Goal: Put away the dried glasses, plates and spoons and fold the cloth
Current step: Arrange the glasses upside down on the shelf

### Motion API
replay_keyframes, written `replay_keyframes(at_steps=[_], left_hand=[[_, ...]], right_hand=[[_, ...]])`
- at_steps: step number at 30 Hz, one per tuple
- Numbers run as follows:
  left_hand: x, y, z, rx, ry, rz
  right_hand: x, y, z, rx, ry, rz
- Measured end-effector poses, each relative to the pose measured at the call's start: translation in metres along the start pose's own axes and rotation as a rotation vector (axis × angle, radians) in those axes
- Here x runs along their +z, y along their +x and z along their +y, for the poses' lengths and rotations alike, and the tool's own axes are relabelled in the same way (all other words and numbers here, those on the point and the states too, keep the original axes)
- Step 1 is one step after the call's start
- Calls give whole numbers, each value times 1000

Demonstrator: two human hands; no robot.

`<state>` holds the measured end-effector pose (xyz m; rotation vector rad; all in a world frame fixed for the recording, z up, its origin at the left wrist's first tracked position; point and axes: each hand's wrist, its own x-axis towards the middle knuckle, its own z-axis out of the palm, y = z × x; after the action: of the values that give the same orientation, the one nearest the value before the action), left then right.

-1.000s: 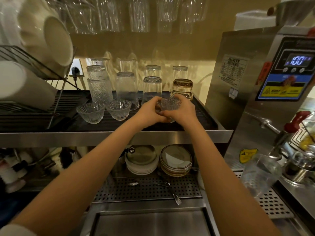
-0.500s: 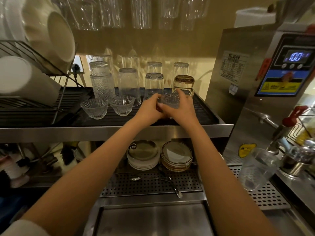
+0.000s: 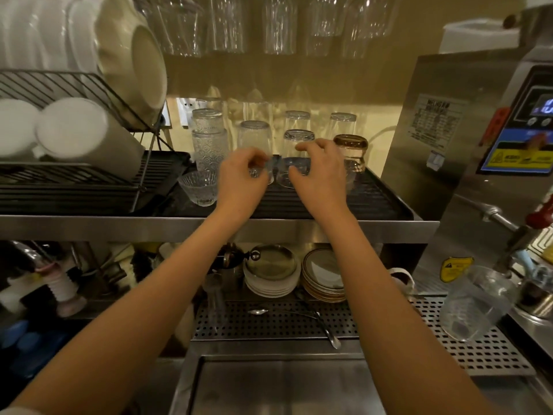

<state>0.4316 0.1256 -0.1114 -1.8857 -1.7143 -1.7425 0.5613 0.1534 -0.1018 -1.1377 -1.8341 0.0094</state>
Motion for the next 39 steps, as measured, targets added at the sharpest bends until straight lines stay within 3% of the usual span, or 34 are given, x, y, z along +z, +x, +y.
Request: replay_keyframes(at_steps=[4, 9, 20, 24, 31, 34, 39], left_hand=[[-33, 7, -26, -32, 188, 30], [-56, 6, -61, -152, 257, -65], [-67, 16, -91, -429, -131, -355], [-69, 14, -99, -456, -257, -343], [-68, 15, -103, -429, -253, -333], [-68, 16, -103, -423, -239, -349], [-69, 14, -101, -388, -224, -347]], right_hand=[[22, -2, -25, 13, 104, -89], [53, -5, -42, 91, 178, -204], [82, 1, -38, 369, 343, -287], [82, -2, -36, 362, 347, -196], [79, -7, -37, 427, 326, 6], [76, -7, -44, 485, 495, 73], [78, -7, -64, 405, 723, 98]])
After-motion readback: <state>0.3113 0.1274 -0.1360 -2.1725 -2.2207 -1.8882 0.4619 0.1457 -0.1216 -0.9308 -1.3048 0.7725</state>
